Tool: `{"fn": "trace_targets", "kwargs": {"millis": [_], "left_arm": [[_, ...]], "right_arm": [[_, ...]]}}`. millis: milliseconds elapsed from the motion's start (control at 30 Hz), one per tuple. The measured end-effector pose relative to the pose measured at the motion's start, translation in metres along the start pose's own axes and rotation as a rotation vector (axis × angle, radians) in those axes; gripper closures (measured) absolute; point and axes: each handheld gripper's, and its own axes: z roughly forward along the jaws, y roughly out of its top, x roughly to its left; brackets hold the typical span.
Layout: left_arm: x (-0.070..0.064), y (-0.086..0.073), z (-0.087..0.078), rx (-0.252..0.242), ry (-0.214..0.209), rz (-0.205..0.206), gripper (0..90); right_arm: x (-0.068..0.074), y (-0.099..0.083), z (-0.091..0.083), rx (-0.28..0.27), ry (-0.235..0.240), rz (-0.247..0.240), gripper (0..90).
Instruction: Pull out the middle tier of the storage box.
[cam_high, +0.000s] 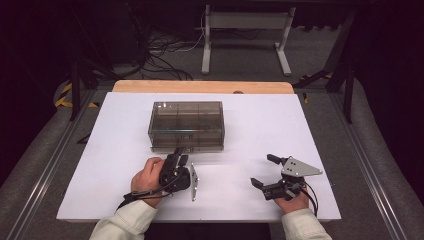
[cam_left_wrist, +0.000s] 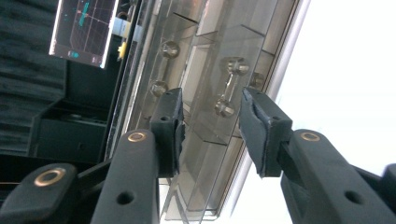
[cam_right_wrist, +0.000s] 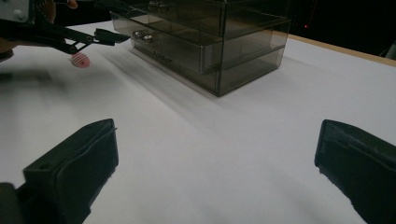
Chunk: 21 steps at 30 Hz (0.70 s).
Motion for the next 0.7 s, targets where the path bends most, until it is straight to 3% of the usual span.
{"fn": "trace_targets", "kwargs": {"millis": [67, 167, 200, 233, 400, 700], "left_arm": [[0.002, -0.001, -0.001, -0.003, -0.009, -0.003, 59.2], [0.010, -0.003, -0.002, -0.020, -0.073, -0.067, 56.4], [0.010, -0.003, -0.002, -0.020, -0.073, -0.067, 55.4], [0.012, -0.003, -0.003, -0.037, -0.100, -0.103, 54.8], [0.017, -0.003, -0.005, -0.055, -0.127, -0.127, 52.8], [0.026, -0.007, -0.008, -0.088, -0.203, -0.208, 46.7]], "right_arm": [[0.000, 0.000, 0.000, 0.000, 0.000, -0.001, 0.0], [0.000, 0.000, 0.000, 0.003, 0.000, 0.000, 0.0], [0.000, 0.000, 0.000, 0.002, 0.001, 0.000, 0.0], [0.000, 0.000, 0.000, 0.002, 0.001, 0.000, 0.0], [0.000, 0.000, 0.000, 0.002, 0.001, 0.001, 0.0], [0.000, 0.000, 0.000, 0.002, 0.003, 0.000, 0.0]]}}
